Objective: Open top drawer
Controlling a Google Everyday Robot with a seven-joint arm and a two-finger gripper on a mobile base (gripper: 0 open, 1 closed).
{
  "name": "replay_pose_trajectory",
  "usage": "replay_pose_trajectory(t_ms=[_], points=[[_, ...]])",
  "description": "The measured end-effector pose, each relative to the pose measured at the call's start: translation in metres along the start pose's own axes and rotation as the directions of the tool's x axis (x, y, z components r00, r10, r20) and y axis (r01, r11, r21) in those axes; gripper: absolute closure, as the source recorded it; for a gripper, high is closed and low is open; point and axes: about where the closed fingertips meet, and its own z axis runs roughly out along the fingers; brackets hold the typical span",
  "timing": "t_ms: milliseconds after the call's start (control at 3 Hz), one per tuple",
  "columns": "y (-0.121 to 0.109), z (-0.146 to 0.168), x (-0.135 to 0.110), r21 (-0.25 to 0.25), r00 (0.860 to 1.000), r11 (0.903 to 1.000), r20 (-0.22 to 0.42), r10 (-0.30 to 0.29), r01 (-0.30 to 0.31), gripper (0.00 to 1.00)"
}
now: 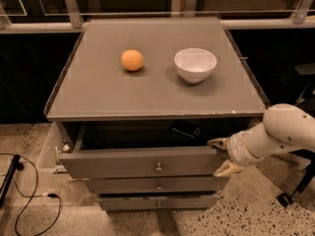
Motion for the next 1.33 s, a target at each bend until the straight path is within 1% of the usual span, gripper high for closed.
replay_pose_trajectory(t_ms=[333, 667, 1000, 1333], points=[[-0.002, -0.002, -0.001, 0.000, 1.000, 1.0000, 0.000, 0.000, 0.000, 0.72], [-0.001, -0.006, -0.008, 0.010, 1.000, 0.9999, 0.011, -0.010, 0.010, 0.95], [0.000, -0.007, -0.008, 0.011, 1.000, 0.9999, 0.011, -0.010, 0.009, 1.00], [0.015, -0.010, -0.007, 0.015, 1.000, 0.9999, 0.016, 0.005, -0.005, 0.81]])
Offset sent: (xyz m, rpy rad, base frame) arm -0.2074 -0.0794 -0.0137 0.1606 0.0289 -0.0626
